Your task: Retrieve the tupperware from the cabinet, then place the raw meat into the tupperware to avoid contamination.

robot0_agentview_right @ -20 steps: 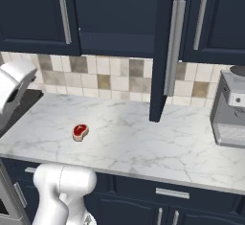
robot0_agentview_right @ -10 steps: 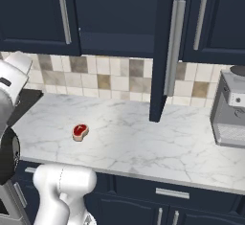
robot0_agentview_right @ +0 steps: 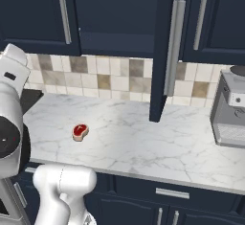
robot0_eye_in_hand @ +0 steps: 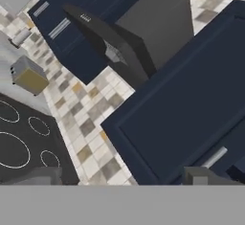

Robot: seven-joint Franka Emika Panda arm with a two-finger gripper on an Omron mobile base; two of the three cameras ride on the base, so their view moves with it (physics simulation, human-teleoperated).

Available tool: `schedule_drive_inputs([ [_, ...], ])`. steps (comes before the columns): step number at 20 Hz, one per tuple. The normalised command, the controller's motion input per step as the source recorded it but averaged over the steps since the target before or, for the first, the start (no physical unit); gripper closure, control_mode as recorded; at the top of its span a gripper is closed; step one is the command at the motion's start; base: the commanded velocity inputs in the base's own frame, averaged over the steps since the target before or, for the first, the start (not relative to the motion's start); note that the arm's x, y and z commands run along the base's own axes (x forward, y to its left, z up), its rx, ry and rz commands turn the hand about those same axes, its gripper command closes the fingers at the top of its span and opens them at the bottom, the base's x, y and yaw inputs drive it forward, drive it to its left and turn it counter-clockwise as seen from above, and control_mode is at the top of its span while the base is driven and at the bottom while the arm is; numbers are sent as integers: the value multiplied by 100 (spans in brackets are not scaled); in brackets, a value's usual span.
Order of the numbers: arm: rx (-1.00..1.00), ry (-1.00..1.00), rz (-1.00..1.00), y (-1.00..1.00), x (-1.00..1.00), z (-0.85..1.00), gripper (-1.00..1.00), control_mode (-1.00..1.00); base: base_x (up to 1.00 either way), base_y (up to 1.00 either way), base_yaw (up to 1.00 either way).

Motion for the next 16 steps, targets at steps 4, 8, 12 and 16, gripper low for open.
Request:
schedule_drive_inputs([
  [4, 0, -14, -10, 9, 0, 0, -100, -100, 0, 0, 0],
  [8, 0, -15, -22, 16, 3, 0, -100, -100, 0, 0, 0],
  [12, 0, -7, -23, 11, 4, 2, -100, -100, 0, 0, 0],
  [16, 0, -2, -18, 3, 9, 4, -100, -100, 0, 0, 0],
])
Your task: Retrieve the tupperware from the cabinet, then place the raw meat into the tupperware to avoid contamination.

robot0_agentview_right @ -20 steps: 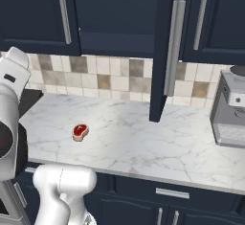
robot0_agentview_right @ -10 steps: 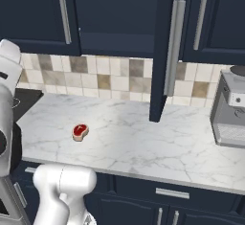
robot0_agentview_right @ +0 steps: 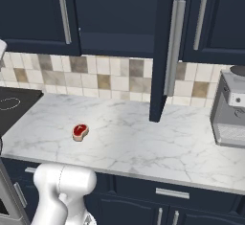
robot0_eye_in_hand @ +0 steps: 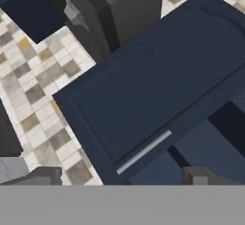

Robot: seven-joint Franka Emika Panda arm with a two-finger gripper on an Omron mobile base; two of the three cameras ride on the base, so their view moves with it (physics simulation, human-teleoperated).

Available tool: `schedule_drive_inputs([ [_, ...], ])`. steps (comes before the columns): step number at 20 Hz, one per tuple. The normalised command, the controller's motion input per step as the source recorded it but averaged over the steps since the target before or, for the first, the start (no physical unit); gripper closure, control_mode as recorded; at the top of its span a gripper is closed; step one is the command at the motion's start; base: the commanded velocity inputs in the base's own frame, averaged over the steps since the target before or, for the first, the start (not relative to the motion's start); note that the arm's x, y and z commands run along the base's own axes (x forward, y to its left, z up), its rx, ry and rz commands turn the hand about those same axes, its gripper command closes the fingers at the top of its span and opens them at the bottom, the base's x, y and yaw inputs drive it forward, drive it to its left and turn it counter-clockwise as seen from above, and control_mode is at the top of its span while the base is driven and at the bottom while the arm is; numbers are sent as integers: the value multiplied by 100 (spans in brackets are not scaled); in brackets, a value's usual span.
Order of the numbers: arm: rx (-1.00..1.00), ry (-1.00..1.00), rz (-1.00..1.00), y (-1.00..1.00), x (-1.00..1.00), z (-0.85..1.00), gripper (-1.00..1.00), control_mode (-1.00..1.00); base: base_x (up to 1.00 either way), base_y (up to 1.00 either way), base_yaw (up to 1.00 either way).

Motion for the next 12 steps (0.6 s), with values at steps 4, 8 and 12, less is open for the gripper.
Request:
schedule_drive_inputs([
  [4, 0, 0, -10, -4, 19, 1, -100, -100, 0, 0, 0],
  [8, 3, 0, -6, -12, 24, 0, -100, -100, 0, 0, 0],
  [12, 5, 0, -4, -11, 26, 1, -100, -100, 0, 0, 0],
])
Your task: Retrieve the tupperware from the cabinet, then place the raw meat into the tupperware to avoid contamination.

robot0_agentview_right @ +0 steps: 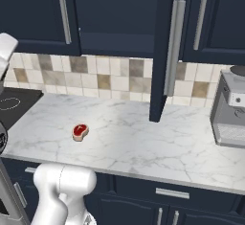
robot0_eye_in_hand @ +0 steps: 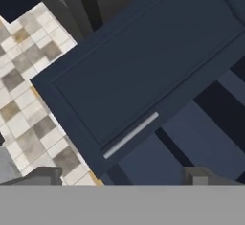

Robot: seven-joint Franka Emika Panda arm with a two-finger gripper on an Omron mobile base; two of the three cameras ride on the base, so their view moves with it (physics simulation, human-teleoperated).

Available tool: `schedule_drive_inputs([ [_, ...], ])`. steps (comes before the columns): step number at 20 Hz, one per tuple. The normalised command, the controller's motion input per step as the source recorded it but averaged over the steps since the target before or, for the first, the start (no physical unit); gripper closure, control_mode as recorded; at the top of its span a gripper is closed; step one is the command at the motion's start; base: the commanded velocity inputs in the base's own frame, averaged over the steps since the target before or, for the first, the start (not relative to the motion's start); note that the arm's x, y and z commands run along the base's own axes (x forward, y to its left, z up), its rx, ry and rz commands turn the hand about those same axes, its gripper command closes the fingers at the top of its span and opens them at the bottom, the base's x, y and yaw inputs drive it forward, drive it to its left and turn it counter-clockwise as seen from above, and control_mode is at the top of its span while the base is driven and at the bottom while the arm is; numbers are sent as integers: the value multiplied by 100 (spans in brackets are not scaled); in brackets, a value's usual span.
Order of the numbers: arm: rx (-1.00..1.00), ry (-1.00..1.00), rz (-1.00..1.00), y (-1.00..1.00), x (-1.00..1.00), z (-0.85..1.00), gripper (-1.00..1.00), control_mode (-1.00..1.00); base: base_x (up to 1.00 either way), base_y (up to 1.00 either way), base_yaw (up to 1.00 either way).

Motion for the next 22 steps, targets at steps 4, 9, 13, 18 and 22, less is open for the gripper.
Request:
schedule_drive_inputs([
  [4, 8, 0, -1, -3, 34, 0, -100, -100, 0, 0, 0],
  [9, 13, 0, 1, -2, 39, 0, -100, -100, 0, 0, 0],
  [13, 18, 0, 5, -7, 33, 0, -100, -100, 0, 0, 0],
  [18, 16, -2, 8, -3, 24, 0, -100, -100, 0, 0, 0],
  [22, 11, -5, 5, 0, 17, 0, -100, -100, 0, 0, 0],
])
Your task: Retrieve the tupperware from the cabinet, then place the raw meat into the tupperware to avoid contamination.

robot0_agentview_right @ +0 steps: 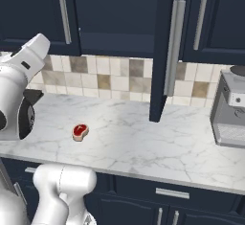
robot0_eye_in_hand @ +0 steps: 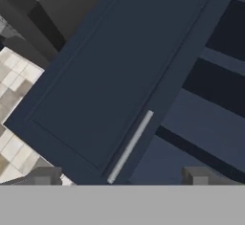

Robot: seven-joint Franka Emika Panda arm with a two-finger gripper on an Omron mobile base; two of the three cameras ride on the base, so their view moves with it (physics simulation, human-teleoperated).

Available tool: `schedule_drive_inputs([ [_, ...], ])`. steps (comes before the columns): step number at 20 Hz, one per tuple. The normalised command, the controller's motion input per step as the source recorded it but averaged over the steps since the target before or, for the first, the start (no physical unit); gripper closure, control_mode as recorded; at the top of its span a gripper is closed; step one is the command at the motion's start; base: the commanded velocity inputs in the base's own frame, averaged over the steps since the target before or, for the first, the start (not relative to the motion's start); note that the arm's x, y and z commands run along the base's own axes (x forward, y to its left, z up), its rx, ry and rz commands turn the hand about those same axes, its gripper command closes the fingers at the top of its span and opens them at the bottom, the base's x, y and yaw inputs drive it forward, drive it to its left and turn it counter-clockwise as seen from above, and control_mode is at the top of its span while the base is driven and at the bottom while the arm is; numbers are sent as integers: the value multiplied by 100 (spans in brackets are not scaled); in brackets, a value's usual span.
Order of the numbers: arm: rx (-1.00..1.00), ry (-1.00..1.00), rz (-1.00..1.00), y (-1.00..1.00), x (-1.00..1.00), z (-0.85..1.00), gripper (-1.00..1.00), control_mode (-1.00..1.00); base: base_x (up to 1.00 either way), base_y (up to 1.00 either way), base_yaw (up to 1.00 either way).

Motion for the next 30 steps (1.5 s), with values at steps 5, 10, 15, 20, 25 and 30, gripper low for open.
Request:
schedule_drive_inputs([
  [5, 2, -3, 0, 2, 20, -3, -100, -100, 0, 0, 0],
  [10, 0, -1, 0, 9, 23, -1, -100, -100, 0, 0, 0],
  [15, 0, 0, 0, 4, 23, 0, -100, -100, 0, 0, 0],
  [20, 0, 1, 0, 1, 27, 0, -100, -100, 0, 0, 0],
  [25, 0, 2, 0, 0, 30, 0, -100, -100, 0, 0, 0],
  [30, 0, 0, 0, 6, 33, 0, -100, -100, 0, 0, 0],
])
